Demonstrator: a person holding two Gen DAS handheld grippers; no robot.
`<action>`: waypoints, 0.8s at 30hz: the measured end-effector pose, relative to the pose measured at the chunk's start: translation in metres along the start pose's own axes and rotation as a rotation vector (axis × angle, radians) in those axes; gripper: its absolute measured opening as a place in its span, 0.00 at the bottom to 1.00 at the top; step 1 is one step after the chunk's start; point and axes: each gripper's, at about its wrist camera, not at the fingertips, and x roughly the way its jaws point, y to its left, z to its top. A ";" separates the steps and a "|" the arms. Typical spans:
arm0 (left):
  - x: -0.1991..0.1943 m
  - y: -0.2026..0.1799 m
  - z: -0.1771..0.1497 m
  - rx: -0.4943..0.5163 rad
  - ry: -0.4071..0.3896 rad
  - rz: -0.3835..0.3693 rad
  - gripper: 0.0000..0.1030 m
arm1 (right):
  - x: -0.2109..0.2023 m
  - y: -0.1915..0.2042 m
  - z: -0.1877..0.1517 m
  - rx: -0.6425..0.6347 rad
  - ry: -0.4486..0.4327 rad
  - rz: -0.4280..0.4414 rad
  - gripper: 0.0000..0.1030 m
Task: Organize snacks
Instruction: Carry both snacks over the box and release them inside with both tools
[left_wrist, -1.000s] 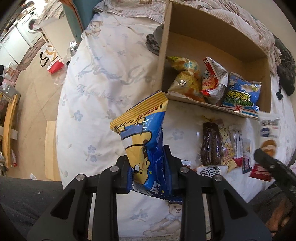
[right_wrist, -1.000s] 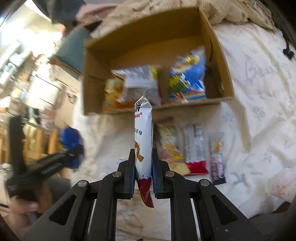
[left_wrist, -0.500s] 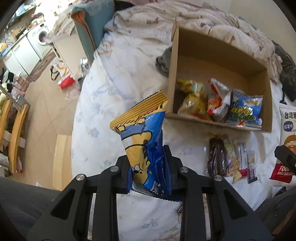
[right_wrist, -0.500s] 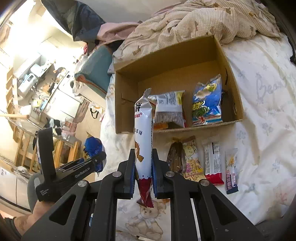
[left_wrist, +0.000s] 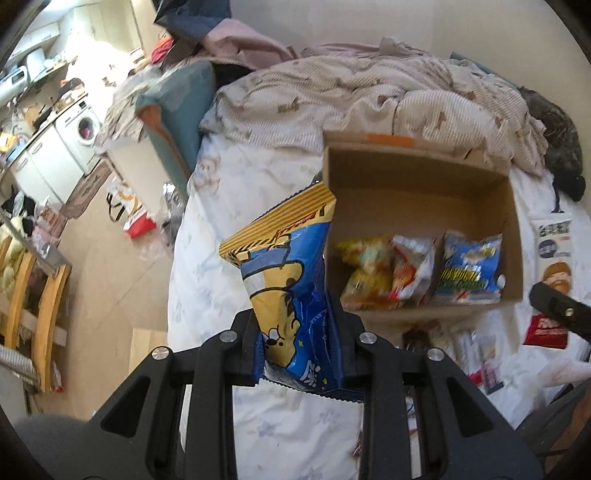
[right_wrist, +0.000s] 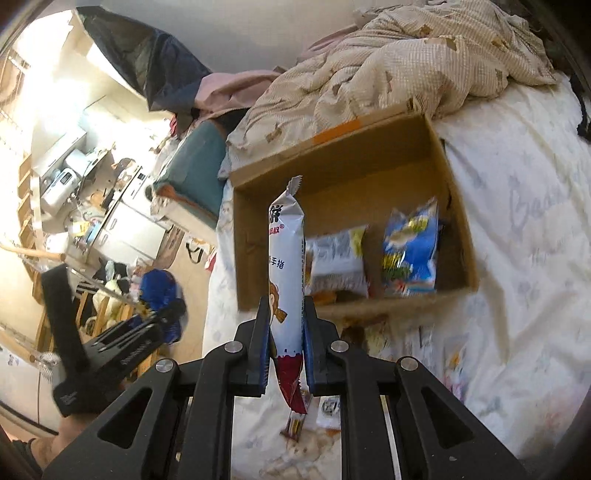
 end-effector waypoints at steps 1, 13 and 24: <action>0.001 -0.002 0.009 0.007 -0.008 -0.001 0.23 | 0.001 -0.002 0.005 0.003 -0.003 -0.002 0.15; 0.041 -0.049 0.074 0.101 -0.034 -0.042 0.23 | 0.054 -0.042 0.058 0.082 0.052 -0.102 0.15; 0.097 -0.079 0.095 0.133 0.015 -0.068 0.25 | 0.094 -0.060 0.058 0.132 0.145 -0.147 0.15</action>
